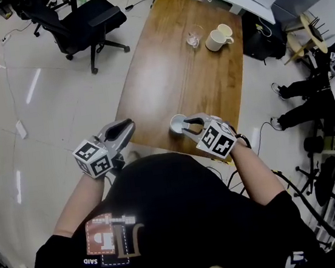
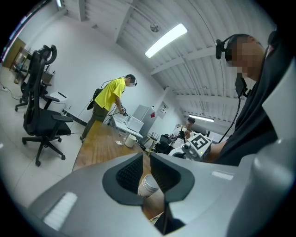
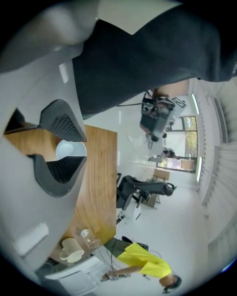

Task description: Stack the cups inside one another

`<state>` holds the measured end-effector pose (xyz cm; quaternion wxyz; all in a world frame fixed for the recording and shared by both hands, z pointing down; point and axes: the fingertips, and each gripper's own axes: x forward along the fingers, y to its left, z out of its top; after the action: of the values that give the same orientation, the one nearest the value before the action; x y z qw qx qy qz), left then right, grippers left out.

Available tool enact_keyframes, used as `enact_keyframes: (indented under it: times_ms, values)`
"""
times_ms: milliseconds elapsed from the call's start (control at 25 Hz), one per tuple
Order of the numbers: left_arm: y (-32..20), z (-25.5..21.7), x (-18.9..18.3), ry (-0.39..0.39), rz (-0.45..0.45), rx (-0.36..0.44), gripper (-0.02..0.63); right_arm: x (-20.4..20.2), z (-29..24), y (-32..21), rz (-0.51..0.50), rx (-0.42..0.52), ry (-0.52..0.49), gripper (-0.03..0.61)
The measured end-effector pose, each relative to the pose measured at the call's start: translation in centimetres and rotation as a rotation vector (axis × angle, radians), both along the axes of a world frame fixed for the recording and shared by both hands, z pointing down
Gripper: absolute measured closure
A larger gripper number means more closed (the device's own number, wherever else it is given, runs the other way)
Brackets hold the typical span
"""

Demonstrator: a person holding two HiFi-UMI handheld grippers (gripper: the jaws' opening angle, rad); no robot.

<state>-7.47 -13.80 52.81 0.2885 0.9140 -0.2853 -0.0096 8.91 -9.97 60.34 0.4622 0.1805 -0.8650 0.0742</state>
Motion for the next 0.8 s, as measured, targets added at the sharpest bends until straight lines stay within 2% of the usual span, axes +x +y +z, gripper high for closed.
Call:
enact_keyframes:
  times_ms: [160,280,400,480,600,800]
  values:
    - [-0.3,0.0,-1.0,0.004,-0.014,0.005,0.586,5.4,-3.4,-3.9,0.369,0.059,-0.236,0.489]
    - [-0.8,0.0,-1.9,0.009,-0.014,0.013,0.586,10.6,-2.1,-4.4,0.647,0.030,-0.346,0.509]
    - [-1.8,-0.3,-2.6,0.012,-0.004,0.025,0.586,13.7,0.1,-3.2,0.830,-0.001,-0.406,0.534]
    - [-2.5,-0.5,-2.9,0.009,0.008,0.035,0.586,14.9,1.0,-2.2,0.947,-0.021,-0.480,0.548]
    - [-3.7,-0.9,-2.8,0.004,0.032,0.052,0.588,15.5,1.5,-1.4,1.047,-0.009,-0.539,0.565]
    - [-5.5,-1.0,-2.5,0.008,0.056,0.049,0.605,14.7,0.8,-1.8,1.064,0.029,-0.572,0.565]
